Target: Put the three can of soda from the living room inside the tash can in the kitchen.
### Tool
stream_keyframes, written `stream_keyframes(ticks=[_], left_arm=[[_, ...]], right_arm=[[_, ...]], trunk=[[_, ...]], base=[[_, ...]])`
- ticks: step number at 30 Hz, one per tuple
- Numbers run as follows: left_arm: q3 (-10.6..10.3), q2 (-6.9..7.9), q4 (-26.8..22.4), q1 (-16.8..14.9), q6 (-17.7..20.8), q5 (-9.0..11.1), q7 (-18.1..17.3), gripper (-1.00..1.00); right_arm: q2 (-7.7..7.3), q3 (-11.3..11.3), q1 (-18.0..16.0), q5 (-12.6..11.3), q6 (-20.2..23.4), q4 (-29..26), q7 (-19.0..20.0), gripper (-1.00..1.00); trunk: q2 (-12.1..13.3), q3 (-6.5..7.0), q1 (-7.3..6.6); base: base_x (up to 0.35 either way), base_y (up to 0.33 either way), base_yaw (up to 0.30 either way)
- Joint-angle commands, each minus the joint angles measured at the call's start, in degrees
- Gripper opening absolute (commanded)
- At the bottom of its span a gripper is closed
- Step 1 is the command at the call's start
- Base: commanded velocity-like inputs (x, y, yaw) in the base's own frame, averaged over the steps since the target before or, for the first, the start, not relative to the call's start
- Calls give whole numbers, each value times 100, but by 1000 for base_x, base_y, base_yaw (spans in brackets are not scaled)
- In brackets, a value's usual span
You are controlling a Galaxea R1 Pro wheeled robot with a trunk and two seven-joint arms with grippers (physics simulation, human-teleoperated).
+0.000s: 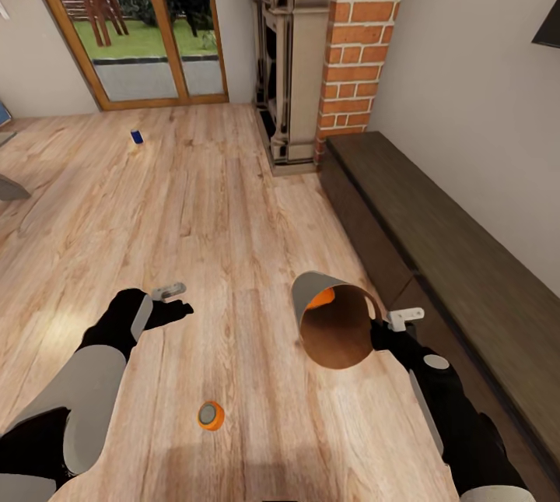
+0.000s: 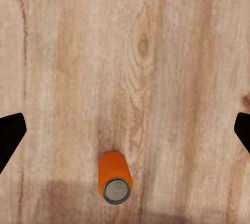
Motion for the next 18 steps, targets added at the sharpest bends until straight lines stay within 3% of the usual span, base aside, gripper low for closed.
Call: stream_keyframes(ticks=[1,18], left_arm=[[0,-3,0,0,0,0,2,100],[0,-102,0,31,-26,0,28,100]], right_arm=[[-6,1,-15,-50,4,-18,34,-100],[-40,-12,-191,-55,6,-20,50,-100]], trunk=[[-42,-18,22],[-724,-323,395]], base=[[0,0,0],[0,0,0]])
